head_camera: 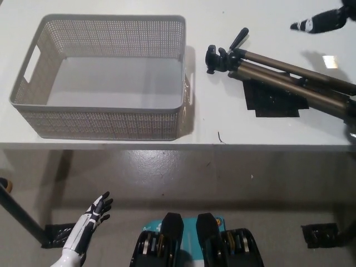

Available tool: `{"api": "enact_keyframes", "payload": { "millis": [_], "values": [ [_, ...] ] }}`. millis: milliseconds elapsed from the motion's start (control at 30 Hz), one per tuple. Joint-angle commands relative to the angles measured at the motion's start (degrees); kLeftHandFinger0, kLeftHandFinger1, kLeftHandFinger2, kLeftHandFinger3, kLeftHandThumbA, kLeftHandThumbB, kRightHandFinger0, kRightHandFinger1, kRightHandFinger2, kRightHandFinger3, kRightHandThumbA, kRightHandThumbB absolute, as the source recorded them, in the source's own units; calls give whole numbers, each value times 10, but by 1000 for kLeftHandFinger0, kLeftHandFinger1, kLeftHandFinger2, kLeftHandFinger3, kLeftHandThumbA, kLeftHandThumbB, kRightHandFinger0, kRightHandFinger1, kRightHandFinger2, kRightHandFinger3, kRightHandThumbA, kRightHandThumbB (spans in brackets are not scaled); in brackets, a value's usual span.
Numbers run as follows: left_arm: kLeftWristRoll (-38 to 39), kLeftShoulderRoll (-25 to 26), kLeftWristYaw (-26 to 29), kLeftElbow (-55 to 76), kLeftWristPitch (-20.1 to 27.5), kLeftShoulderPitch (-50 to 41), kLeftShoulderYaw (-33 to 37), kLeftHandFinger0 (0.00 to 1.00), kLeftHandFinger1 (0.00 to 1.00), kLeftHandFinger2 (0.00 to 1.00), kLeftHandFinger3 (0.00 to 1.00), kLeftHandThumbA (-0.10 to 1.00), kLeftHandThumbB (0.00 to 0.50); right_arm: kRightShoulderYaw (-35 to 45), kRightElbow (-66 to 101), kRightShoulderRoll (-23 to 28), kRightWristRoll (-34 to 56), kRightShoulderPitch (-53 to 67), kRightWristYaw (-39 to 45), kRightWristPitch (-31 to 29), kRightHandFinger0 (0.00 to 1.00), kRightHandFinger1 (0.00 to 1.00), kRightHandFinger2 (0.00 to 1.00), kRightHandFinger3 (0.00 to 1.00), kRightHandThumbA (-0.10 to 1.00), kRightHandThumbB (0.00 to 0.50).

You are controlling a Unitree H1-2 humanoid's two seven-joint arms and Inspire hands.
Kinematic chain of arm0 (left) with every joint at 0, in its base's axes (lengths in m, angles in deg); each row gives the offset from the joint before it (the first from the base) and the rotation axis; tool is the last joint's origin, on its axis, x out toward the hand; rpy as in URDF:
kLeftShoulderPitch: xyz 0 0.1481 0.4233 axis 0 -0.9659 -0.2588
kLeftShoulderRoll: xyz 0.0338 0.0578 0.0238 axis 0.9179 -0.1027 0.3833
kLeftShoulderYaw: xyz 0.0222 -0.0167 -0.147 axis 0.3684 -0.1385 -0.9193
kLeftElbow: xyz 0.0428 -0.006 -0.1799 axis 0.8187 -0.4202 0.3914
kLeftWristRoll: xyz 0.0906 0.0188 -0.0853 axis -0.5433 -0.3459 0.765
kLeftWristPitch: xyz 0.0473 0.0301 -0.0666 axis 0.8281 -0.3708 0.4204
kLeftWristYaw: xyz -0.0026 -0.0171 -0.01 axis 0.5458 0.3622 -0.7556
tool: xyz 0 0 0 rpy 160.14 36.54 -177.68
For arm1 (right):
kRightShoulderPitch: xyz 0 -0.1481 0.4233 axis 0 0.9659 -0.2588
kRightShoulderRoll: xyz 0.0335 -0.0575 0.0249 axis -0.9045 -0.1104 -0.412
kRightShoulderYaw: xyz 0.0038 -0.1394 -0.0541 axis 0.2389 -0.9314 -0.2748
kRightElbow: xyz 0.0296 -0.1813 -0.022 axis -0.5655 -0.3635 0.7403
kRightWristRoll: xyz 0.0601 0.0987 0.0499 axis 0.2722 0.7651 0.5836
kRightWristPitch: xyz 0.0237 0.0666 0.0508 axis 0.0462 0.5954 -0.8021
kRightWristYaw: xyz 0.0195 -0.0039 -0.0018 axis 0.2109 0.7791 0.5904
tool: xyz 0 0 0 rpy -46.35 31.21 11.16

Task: The robot uses its right hand to pick the tripod on the desk and places it into a rectangular container on the left.

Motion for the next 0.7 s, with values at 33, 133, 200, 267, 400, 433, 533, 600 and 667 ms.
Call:
{"api": "enact_keyframes", "payload": {
  "millis": [33,133,200,267,400,433,533,600,667],
  "values": [
    [5,17,-24,25,34,11,6,1000,1000,1000,1000,1000,500,-63,-237,-19,-54,-146,30,36,1000,1000,1000,1000,1000,449],
    [10,17,-29,23,34,10,5,1000,1000,1000,1000,1000,500,-72,-319,-41,-46,-153,4,19,1000,1000,1000,1000,1000,465],
    [9,16,-29,23,32,11,6,1000,1000,1000,1000,1000,500,-73,-358,-51,-38,-150,-11,6,1000,1000,1000,1000,1000,430],
    [6,17,-28,25,30,9,6,1000,1000,1000,1000,1000,500,-78,-403,-62,-35,-148,-24,-8,1000,1000,1000,1000,1000,453],
    [10,15,-30,28,32,6,3,1000,1000,1000,1000,1000,500,-40,-485,-81,16,-133,-32,-32,1000,1000,1000,1000,982,499],
    [10,16,-30,28,32,5,3,1000,1000,1000,1000,1000,500,-31,-491,-82,25,-132,-32,-35,1000,1000,1000,1000,957,500],
    [8,19,-35,31,28,10,4,1000,1000,1000,1000,1000,500,-5,-501,-84,43,-116,-27,-75,1000,1000,1000,1000,954,430],
    [7,19,-36,32,24,13,4,1000,1000,1000,1000,1000,500,11,-511,-88,56,-111,-12,-85,1000,1000,1000,1000,960,484],
    [10,19,-38,34,20,13,3,1000,1000,1000,1000,1000,500,-5,-515,-92,36,-107,-10,-84,1000,1000,1000,1000,1000,500]
  ]
}}
